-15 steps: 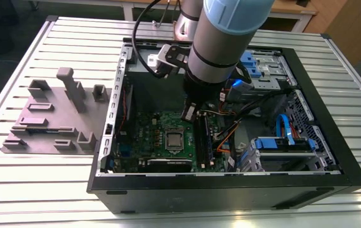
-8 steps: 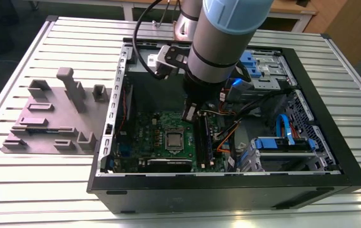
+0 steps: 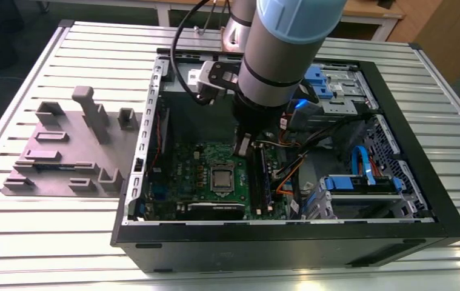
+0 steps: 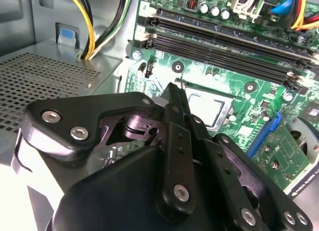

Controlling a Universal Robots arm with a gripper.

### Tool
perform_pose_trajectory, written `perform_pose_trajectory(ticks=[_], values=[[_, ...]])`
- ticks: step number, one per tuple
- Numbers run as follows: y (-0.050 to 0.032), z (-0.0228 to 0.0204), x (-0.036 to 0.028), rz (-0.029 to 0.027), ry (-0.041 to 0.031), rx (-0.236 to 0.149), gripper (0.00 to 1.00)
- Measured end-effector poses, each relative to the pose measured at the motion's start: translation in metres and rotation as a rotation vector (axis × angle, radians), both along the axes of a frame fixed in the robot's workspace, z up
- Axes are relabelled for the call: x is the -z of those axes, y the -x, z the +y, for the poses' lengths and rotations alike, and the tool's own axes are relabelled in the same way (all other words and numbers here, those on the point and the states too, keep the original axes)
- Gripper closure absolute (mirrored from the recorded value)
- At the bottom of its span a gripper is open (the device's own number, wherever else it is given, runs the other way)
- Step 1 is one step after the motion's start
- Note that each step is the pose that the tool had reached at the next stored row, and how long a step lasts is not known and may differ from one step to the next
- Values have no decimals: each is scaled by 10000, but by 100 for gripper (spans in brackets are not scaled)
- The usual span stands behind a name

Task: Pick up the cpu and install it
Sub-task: 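Install the first cpu locking lever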

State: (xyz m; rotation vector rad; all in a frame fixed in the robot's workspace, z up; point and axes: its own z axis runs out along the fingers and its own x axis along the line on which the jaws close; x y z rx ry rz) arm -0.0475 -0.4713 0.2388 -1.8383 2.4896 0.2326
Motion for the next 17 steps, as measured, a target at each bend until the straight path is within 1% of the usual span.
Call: perform_pose_trajectory(ticks=[3, 11, 17], values=[[21, -7, 1, -5, -1, -165, 89], [23, -21, 3, -6, 13, -701, 89], [23, -23, 3, -6, 12, -778, 89]])
